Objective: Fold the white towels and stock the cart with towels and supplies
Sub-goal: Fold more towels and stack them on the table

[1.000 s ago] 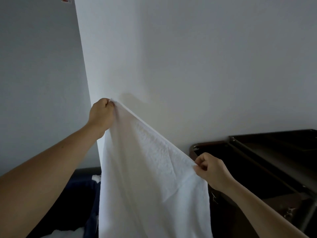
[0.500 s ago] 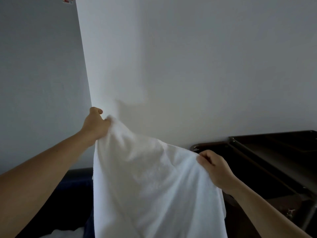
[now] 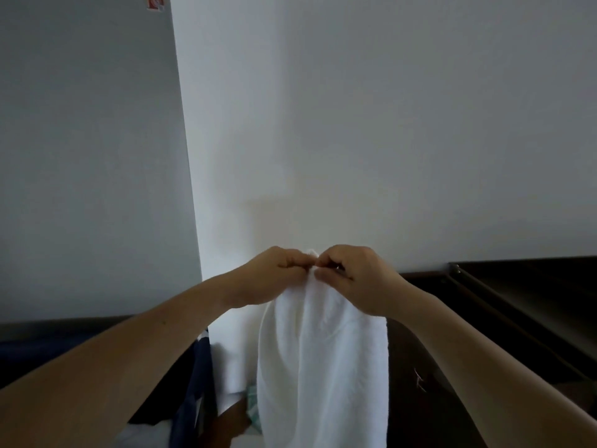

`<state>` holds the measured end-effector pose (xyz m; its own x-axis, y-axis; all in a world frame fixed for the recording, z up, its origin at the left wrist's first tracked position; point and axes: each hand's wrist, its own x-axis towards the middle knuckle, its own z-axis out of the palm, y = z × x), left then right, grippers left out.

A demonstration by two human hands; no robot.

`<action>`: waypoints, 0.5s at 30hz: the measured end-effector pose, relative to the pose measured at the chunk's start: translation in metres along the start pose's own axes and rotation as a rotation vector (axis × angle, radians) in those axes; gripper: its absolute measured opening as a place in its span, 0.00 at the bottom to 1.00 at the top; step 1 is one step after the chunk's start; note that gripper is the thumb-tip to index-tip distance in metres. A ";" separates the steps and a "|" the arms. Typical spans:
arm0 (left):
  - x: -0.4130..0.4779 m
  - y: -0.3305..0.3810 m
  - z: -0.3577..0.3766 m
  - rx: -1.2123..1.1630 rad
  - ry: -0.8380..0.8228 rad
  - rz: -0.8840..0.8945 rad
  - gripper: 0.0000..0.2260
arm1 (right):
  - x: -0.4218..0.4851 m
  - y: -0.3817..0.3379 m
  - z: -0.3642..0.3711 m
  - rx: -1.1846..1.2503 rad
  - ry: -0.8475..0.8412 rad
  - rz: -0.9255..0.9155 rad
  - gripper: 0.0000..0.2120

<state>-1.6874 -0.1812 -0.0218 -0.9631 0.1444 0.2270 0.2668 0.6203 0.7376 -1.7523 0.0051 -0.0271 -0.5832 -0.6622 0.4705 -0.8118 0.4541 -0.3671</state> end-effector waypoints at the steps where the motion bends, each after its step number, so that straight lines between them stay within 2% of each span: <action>1: -0.001 -0.003 0.000 0.004 -0.033 -0.008 0.15 | -0.001 0.002 0.000 0.020 0.008 0.007 0.07; 3: -0.003 -0.008 -0.001 0.034 -0.086 -0.029 0.08 | -0.003 0.004 0.001 0.069 0.008 0.034 0.05; 7: 0.002 -0.022 0.001 0.054 -0.011 -0.032 0.15 | -0.005 0.006 0.002 0.125 0.017 0.102 0.04; 9: 0.003 -0.020 0.003 0.001 0.048 -0.014 0.11 | -0.005 0.010 0.003 0.190 0.049 0.158 0.04; 12: 0.011 -0.011 -0.001 0.082 0.235 0.049 0.06 | -0.010 0.021 0.004 0.296 0.076 0.223 0.04; 15: 0.022 -0.008 -0.013 0.158 0.477 0.056 0.07 | -0.019 0.031 0.001 0.452 0.108 0.322 0.03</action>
<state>-1.7103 -0.1933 -0.0143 -0.8151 -0.1647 0.5554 0.2734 0.7359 0.6194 -1.7663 0.0312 -0.0483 -0.8185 -0.4565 0.3488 -0.5129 0.3071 -0.8016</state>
